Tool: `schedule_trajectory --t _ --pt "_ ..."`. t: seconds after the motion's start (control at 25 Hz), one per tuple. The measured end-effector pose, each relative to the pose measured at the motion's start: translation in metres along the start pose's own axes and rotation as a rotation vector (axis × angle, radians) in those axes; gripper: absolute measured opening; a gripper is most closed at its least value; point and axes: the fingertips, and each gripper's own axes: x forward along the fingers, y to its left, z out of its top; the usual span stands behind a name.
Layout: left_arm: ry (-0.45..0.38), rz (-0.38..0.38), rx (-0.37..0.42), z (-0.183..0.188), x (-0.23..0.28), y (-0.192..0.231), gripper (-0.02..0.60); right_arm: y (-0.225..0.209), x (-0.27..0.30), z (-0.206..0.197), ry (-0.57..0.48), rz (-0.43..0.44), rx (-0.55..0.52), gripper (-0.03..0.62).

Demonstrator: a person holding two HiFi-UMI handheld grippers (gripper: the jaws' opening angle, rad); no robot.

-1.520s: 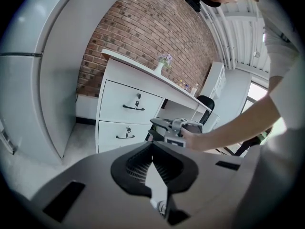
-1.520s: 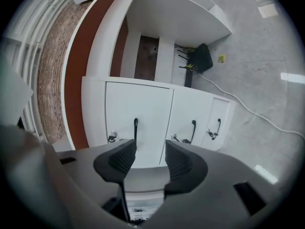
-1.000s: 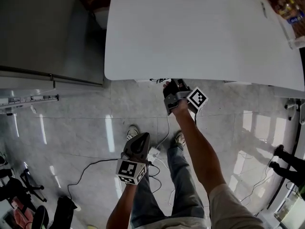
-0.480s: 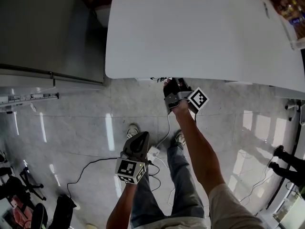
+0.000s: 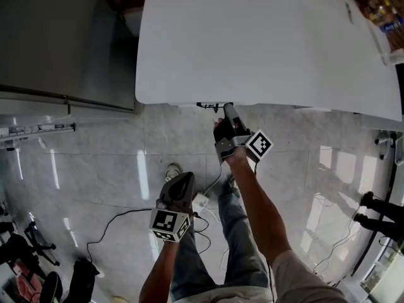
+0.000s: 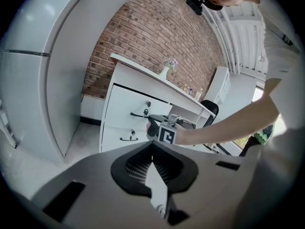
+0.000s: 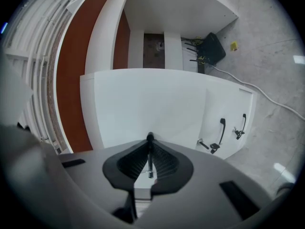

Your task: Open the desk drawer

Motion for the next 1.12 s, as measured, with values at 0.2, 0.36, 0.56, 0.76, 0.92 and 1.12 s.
schedule_trajectory --t 0.2,0.36,0.56,0.76,0.92,1.12 --pt "-0.007 0.009 -0.003 0.002 -0.002 0.001 0.012 -0.004 -0.037 -0.015 0.015 0.002 -0.005 0.04" --pt "-0.009 0.015 -0.008 0.002 -0.006 0.003 0.012 -0.005 -0.065 -0.028 0.012 -0.007 0.011 0.04" --pt "-0.013 0.012 0.0 0.003 -0.01 -0.003 0.012 -0.01 -0.105 -0.047 0.017 -0.029 0.016 0.04" --pt "-0.024 0.008 -0.008 0.003 -0.018 -0.011 0.012 -0.019 -0.137 -0.06 0.018 -0.076 0.027 0.04" --pt "-0.017 0.001 -0.016 0.0 -0.02 -0.015 0.012 -0.033 -0.159 -0.072 0.036 -0.129 0.032 0.04" --pt "-0.012 -0.007 -0.014 -0.001 -0.021 -0.016 0.012 -0.047 -0.171 -0.083 0.053 -0.18 0.034 0.04"
